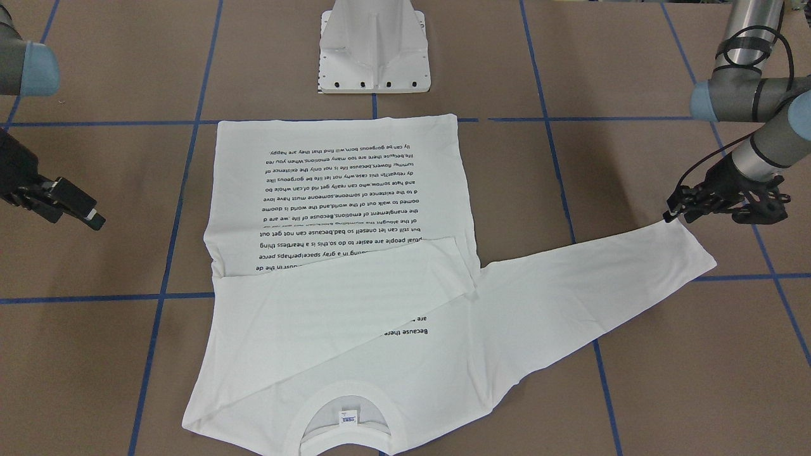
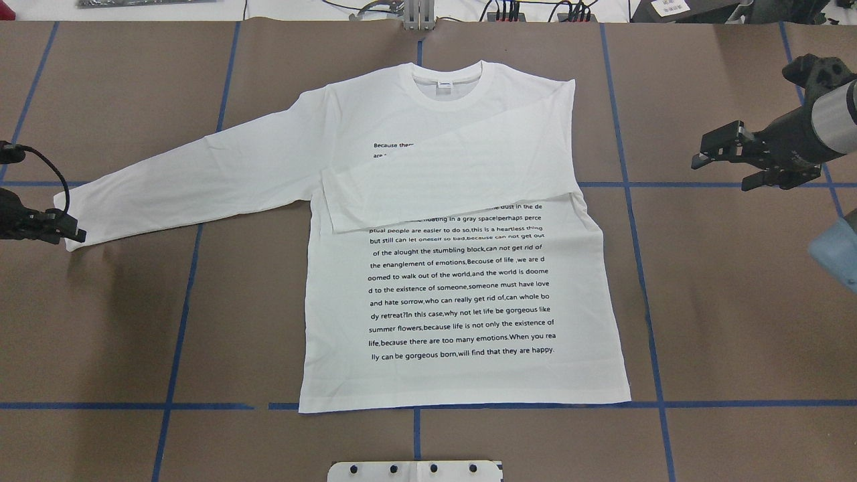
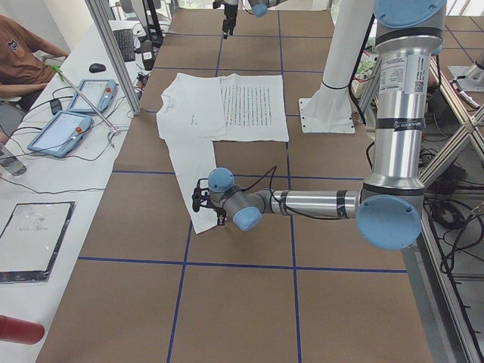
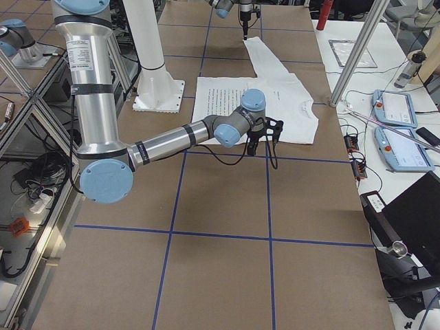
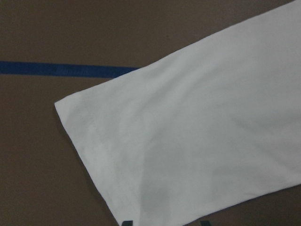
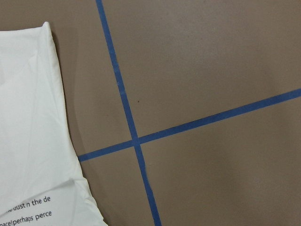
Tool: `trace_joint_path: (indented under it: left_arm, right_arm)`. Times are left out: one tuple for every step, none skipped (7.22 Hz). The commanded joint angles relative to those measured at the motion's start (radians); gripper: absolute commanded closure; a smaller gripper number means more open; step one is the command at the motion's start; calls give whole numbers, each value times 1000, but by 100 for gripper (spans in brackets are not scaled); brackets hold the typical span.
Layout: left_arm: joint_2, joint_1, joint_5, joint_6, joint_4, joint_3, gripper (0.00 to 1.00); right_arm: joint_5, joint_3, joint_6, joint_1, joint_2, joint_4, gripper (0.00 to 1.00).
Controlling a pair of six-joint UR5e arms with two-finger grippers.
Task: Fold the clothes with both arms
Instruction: 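Withdraw the right gripper while the left gripper grasps the other sleeve cuff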
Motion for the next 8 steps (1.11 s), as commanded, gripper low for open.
trace_joint_path:
  left_arm:
    - [-2,3,2,-10,2,6,43]
    - [-7,3,14,-10,0,20,43]
    - [-8,3,21,-12,0,20,43]
    - [-8,4,21,-13,0,21,43]
    - [-10,4,21,-13,2,23,43]
    - [-10,6,20,-15,2,23,43]
    - [-10,7,18,-15,2,23,43]
    - [-10,10,18,-15,2,23,43]
  right_arm:
    - [3,6,1,1,-3,0,1]
    - [3,3,1,1,-3,0,1]
    - [3,1,1,1,-3,0,1]
    - [3,1,1,1,-5,0,1]
    - [3,1,1,1,-5,0,1]
    - [3,0,1,1,-5,0,1]
    - [3,0,1,1,-9,0,1]
    - [1,-2,1,1,-11,0,1]
